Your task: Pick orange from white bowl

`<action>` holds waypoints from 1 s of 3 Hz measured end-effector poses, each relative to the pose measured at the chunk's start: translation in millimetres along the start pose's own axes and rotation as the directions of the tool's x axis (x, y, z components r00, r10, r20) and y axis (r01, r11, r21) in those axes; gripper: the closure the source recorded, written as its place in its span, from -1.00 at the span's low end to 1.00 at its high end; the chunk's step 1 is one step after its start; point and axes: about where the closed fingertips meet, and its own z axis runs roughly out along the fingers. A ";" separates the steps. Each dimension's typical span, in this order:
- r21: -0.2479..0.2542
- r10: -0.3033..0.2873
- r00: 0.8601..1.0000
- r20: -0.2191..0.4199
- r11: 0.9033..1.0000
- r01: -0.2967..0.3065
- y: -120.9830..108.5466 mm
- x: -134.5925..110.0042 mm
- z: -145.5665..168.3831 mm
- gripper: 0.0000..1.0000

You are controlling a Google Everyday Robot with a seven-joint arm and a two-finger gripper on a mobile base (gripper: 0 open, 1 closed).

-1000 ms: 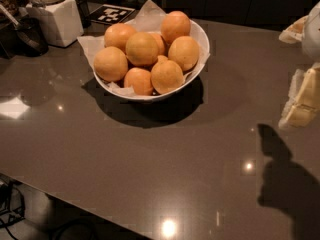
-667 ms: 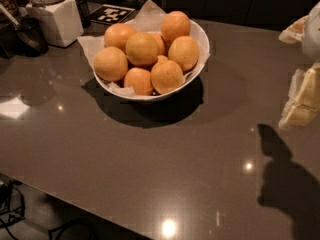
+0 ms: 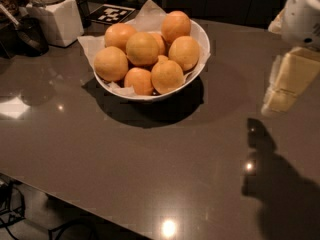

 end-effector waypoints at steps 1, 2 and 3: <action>-0.017 -0.046 0.997 -0.056 0.999 0.045 -12.6 -43.7 7.6 -1.00; 0.004 -0.050 0.998 -0.037 0.999 0.050 -16.4 -50.6 6.7 -1.00; 0.039 -0.090 0.995 -0.040 0.995 0.091 -17.6 -91.1 0.2 -1.00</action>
Offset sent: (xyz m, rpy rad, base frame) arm 0.0173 0.0274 0.0001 -0.0582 0.0443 0.0161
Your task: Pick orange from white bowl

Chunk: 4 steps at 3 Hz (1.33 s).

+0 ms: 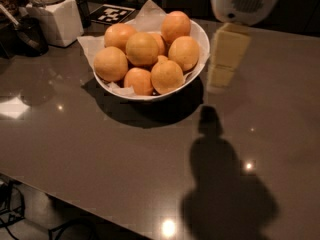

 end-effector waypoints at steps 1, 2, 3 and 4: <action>0.028 -0.098 0.995 -0.015 0.995 0.099 -4.9 -53.1 -6.7 -1.00; 0.058 -0.121 0.993 0.005 0.991 0.120 -9.1 -69.4 -10.2 -1.00; 0.080 -0.134 0.990 0.032 0.988 0.132 -12.7 -80.9 -6.7 -1.00; 0.028 -0.141 0.987 0.074 0.990 0.139 -29.6 -124.9 8.8 -1.00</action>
Offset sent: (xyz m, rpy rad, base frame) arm 0.0120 0.0507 0.0132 -0.0516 -0.0288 0.0853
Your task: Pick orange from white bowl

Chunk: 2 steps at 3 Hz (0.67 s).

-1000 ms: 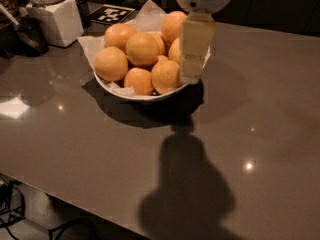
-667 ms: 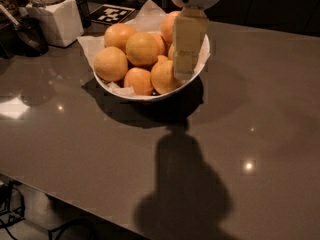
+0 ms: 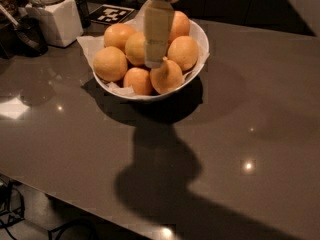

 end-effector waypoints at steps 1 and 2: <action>-0.033 -0.004 0.999 0.032 0.999 0.005 -17.7 -25.8 13.0 -1.00; -0.055 0.020 0.998 0.058 0.998 -0.017 -36.8 -37.1 25.3 -0.76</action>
Offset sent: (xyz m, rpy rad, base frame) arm 0.0496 0.0259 -0.0174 0.0128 0.1874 -0.0244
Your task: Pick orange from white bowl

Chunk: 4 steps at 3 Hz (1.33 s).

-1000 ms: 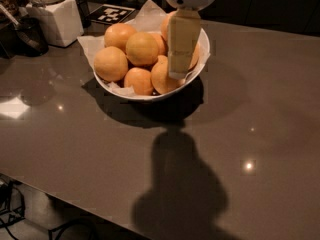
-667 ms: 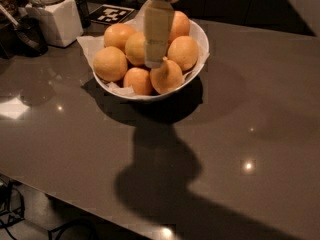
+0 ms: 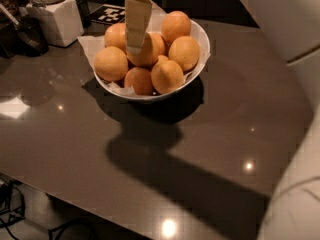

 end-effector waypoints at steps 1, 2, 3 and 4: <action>-0.014 0.029 1.000 0.007 0.999 -0.029 -15.0 -1.6 12.7 -0.50; -0.032 0.047 0.999 0.003 0.998 -0.047 -23.1 -1.7 26.3 -0.50; -0.055 0.060 0.998 -0.007 0.997 -0.060 -23.9 0.6 38.5 -0.50; -0.085 0.076 0.997 -0.022 0.993 -0.078 -23.0 7.7 52.9 -0.44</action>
Offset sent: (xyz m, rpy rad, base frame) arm 0.0135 -0.0234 -0.0348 -0.0823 0.1878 -0.0716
